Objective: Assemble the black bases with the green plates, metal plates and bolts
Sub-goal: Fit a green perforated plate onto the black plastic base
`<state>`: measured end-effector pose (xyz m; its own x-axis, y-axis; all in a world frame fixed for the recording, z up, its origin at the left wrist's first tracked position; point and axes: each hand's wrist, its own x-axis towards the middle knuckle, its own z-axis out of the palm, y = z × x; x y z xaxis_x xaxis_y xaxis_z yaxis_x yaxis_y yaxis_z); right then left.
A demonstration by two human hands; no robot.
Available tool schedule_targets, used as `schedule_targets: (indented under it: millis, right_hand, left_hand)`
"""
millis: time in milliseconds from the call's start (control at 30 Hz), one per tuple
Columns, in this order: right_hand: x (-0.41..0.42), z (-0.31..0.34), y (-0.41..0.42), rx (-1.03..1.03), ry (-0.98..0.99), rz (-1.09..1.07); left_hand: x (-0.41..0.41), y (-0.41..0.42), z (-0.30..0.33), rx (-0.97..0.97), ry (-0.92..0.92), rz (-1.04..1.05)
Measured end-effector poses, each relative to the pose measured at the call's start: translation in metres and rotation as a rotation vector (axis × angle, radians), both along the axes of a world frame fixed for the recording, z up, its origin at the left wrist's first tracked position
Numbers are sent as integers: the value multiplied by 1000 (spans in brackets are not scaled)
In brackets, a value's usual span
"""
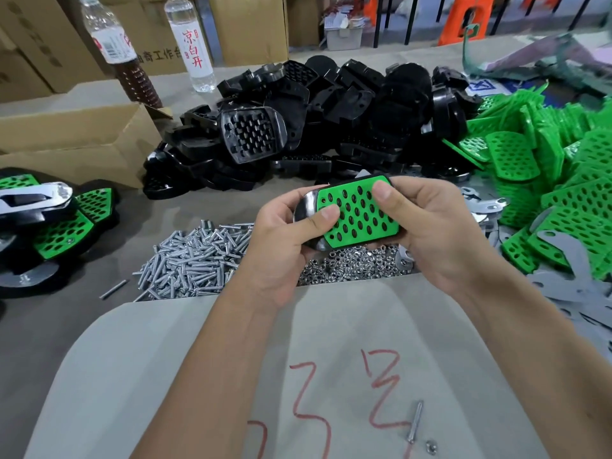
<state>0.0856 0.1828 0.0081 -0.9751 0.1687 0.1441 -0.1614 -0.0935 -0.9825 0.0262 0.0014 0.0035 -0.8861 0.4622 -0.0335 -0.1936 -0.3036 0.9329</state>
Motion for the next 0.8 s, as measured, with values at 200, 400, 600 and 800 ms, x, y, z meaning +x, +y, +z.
schedule_targets:
  millis: [200, 400, 600, 800]
  right_hand:
    - [0, -4, 5, -74, -17, 88]
    - [1, -5, 9, -34, 86, 198]
    - [-2, -10, -1, -147, 59, 92]
    - [-4, -17, -3, -181, -13, -36]
  left_hand:
    - [2, 7, -3, -37, -10, 101]
    - [-3, 4, -2, 76, -107, 80]
    - [-2, 11, -4, 146, -152, 125]
    - [-2, 11, -7, 8, -29, 174]
